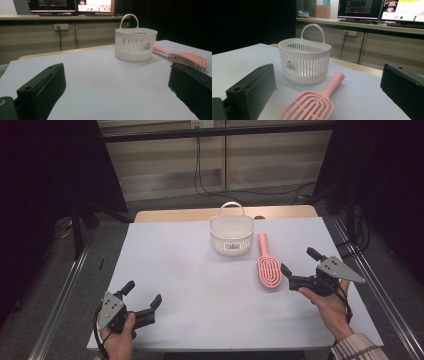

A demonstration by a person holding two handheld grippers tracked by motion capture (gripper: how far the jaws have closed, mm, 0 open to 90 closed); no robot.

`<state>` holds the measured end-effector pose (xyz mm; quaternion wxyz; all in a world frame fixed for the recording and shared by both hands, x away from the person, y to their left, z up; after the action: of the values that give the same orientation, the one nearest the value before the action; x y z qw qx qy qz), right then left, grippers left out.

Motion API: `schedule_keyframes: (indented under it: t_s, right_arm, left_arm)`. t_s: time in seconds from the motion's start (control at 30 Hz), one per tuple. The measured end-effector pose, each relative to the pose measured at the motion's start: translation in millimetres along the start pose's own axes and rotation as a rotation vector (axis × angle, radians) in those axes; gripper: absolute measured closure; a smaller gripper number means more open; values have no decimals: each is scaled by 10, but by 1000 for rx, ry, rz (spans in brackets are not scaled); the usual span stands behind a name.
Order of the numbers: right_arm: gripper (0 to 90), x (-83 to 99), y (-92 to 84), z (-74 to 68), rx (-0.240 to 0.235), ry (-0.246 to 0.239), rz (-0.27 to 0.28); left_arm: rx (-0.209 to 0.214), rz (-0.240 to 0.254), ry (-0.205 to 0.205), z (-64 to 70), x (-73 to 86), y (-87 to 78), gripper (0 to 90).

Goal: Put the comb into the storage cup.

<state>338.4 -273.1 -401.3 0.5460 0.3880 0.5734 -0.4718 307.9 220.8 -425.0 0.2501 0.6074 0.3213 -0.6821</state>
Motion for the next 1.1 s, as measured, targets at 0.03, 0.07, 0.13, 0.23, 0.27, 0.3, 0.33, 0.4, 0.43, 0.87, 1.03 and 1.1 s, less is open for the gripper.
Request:
schedule_keyframes:
  t_s: [0.03,0.07,0.13,0.23,0.27,0.3,0.33,0.4,0.43,0.87,1.03,1.1]
  right_arm:
    - [8,-11,18,-3,-4,-3,-4]
    - [8,-11,18,-3,-4,-3,-4]
    - [8,-40,51,-8,-8,-14,-10]
    - [9,-81,112,-8,-15,-25,-12]
    - [9,-107,155,-5,-10,-23,-8]
    - [9,-116,173,-6,-9,-21,-3]
    - [12,-125,200,-11,-9,-18,-2]
    - [18,-128,217,-12,-7,-16,2]
    - [23,-140,280,-19,-11,-14,3]
    - [42,-192,626,6,16,8,-5]
    - [59,-147,653,3,7,22,-22]
    - [80,-146,649,16,20,25,-15]
  left_arm:
    - [1,-1,2,-2,0,1,13]
    - [0,0,6,-7,-2,3,13]
    - [-2,1,0,-15,1,19,13]
    - [-2,-6,5,-27,5,40,13]
    - [2,-5,6,-19,4,47,14]
    - [2,-5,6,-19,4,47,13]
    - [2,1,6,-10,-1,49,13]
    - [6,2,6,-8,-2,51,14]
    - [5,1,5,-8,-2,53,14]
    - [5,-4,15,-6,-1,58,13]
    - [8,-6,10,-7,3,61,13]
    - [9,-6,15,-7,0,57,13]
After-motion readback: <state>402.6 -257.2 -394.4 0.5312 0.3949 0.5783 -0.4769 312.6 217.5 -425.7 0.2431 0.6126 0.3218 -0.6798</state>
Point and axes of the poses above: each handheld gripper's, and its own axes: y roughly forward along the jaws, x roughly out of its underside, z roughly to its right, the point moved 3 cm from there along y, roughly forward along the jaws, and after that the axes turned 9 degrees about x, right-handed, at the moved point
